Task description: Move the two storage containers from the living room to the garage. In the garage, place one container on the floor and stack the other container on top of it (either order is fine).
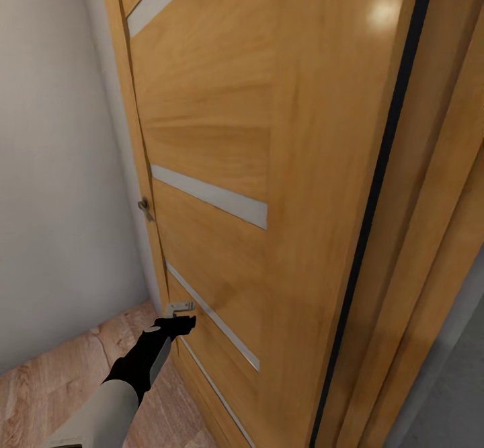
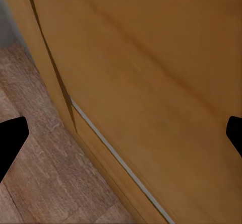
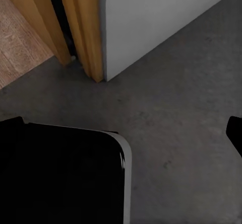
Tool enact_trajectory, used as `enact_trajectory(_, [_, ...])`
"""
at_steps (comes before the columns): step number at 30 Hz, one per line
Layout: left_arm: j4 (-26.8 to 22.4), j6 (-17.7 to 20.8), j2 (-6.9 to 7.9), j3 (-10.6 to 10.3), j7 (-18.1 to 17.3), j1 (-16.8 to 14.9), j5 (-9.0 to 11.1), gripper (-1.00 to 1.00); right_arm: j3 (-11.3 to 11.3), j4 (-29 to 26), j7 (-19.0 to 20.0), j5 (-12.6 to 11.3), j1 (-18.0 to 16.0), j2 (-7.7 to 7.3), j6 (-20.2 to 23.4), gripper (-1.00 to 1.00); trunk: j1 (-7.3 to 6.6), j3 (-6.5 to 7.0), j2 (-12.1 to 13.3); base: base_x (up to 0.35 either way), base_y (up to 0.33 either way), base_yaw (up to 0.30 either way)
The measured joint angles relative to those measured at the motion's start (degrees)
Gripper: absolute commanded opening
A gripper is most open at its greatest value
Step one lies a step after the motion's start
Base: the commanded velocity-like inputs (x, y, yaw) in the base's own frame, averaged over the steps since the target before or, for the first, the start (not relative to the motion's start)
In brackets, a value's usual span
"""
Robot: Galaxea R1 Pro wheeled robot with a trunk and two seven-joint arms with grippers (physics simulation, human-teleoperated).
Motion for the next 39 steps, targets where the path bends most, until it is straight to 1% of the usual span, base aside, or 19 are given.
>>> enact_trajectory(16, [0.0,0.0,-0.11,0.1,0.0,0.0,-0.1,1.0,0.0,0.0,0.0,0.0,0.0,0.0,-0.1,1.0,0.0,0.0,0.0,0.0,0.0,0.013])
enact_trajectory(19, [-0.1,0.0,-1.35,0.2,-0.1,0.0,-0.2,1.0,0.0,0.0,0.0,0.0,0.0,0.0,-0.1,1.0,0.01,0.01,0.0,0.0,0.0,0.225])
enact_trajectory(24, [-0.1,0.0,-4.44,0.2,-0.1,0.0,-0.2,1.0,0.0,0.0,0.0,0.0,0.0,0.0,-0.1,1.0,0.01,0.01,0.0,0.0,0.0,0.281])
enact_trajectory(25, [-0.1,0.0,-4.83,0.1,-0.4,0.0,0.5,1.0,0.0,0.0,0.0,0.0,0.0,0.0,-0.1,1.0,0.01,0.01,0.0,0.0,0.0,0.296])
enact_trajectory(26, [-0.1,0.0,-4.86,0.0,-0.4,0.0,0.8,1.0,0.0,0.0,-0.1,0.0,0.0,0.0,-0.1,1.0,0.01,0.02,0.0,0.0,0.0,0.297])
enact_trajectory(35, [-0.1,-0.2,-4.85,0.4,-0.5,0.0,0.7,1.0,-0.2,0.0,-0.1,0.0,0.0,0.0,0.0,1.0,0.0,0.02,0.0,0.0,0.0,0.299])
enact_trajectory(39, [0.1,-1.2,-4.86,0.4,-0.8,0.0,0.8,1.0,-0.2,-0.1,-0.1,0.1,0.0,0.0,0.0,1.0,0.01,0.02,0.0,0.0,0.0,0.299])
